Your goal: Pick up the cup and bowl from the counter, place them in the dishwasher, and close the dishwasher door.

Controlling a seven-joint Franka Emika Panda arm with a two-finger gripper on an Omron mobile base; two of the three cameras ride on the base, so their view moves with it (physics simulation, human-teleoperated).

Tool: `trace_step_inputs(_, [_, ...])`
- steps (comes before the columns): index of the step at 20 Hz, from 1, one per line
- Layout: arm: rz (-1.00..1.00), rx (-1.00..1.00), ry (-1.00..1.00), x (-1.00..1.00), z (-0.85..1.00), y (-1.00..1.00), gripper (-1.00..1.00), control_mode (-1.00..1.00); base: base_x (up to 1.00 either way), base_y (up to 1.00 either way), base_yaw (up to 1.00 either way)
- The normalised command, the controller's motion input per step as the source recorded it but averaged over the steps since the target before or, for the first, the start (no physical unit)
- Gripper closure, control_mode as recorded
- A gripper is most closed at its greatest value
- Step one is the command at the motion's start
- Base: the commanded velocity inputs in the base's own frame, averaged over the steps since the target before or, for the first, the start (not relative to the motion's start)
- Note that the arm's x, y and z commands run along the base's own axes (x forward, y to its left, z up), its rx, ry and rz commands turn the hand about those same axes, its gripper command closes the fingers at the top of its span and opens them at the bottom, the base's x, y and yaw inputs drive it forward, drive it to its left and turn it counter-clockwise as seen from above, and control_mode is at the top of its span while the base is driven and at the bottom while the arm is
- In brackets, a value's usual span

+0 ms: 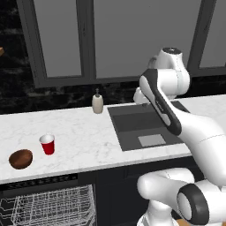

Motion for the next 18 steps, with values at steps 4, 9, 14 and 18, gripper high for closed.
trace_step_inputs(4, [0.00, 0.00, 0.00, -0.23, 0.00, 0.00, -1.00, -1.00, 0.00, 0.00, 0.00])
trace_step_inputs(9, [0.00, 0.00, 0.00, -0.61, 0.00, 0.04, -1.00, -1.00, 0.00, 0.00, 0.00])
trace_step_inputs(14, [0.00, 0.00, 0.00, -0.71, 0.00, 0.32, -1.00, -1.00, 0.00, 0.00, 0.00])
trace_step_inputs(18, [0.00, 0.00, 0.00, -0.53, -0.05, 0.68, -1.00, -1.00, 0.00, 0.00, 0.00])
